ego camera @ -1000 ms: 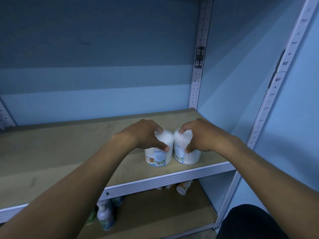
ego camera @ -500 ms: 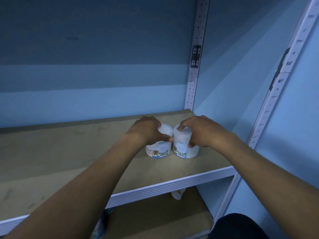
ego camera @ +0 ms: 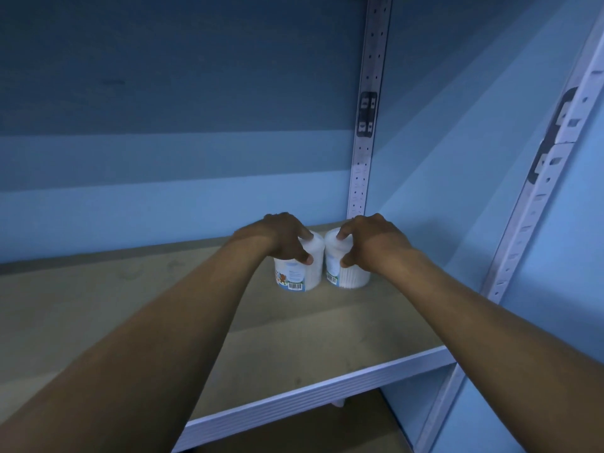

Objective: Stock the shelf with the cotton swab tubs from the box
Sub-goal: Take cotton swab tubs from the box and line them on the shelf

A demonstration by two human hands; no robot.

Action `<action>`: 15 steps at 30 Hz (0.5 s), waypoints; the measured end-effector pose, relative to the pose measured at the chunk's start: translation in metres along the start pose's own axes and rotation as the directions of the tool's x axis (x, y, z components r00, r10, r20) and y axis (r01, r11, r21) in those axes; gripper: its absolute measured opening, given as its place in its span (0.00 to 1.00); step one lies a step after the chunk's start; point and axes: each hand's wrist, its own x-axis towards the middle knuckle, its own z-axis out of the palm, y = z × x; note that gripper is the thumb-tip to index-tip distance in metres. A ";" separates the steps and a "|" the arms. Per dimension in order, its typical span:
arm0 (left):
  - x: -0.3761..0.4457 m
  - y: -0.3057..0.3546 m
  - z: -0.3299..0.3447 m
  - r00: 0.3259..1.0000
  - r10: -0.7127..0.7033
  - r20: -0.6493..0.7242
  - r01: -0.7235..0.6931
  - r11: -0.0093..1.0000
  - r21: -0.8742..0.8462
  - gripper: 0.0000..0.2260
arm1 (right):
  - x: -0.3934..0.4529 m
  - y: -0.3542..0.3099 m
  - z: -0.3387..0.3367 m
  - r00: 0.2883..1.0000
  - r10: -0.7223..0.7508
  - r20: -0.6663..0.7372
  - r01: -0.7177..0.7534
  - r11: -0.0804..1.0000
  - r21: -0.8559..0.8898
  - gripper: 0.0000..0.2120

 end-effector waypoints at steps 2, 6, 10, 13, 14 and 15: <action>0.013 0.003 -0.001 1.000 0.018 -0.007 -0.018 0.999 0.032 0.27 | 0.011 0.000 0.001 1.000 0.013 -0.009 -0.013 1.000 -0.003 0.30; 0.039 0.003 0.004 0.998 0.036 -0.053 -0.034 0.998 0.043 0.25 | 0.033 0.006 0.004 0.999 0.006 -0.053 -0.006 1.000 0.001 0.28; 0.067 0.002 0.007 0.994 0.055 -0.099 -0.054 0.998 0.020 0.24 | 0.056 0.013 0.006 0.997 -0.010 -0.083 0.012 1.000 0.014 0.28; 0.085 0.000 0.009 0.989 0.069 -0.129 -0.069 0.998 0.005 0.23 | 0.076 0.019 0.008 0.995 -0.005 -0.097 0.008 1.000 0.028 0.27; 0.091 0.000 0.010 0.988 0.070 -0.138 -0.071 0.997 -0.004 0.23 | 0.083 0.021 0.010 0.995 -0.004 -0.102 0.007 1.000 0.030 0.27; 0.096 -0.001 0.010 0.987 0.071 -0.146 -0.073 0.997 -0.013 0.23 | 0.090 0.022 0.011 0.994 -0.002 -0.110 0.005 1.000 0.030 0.26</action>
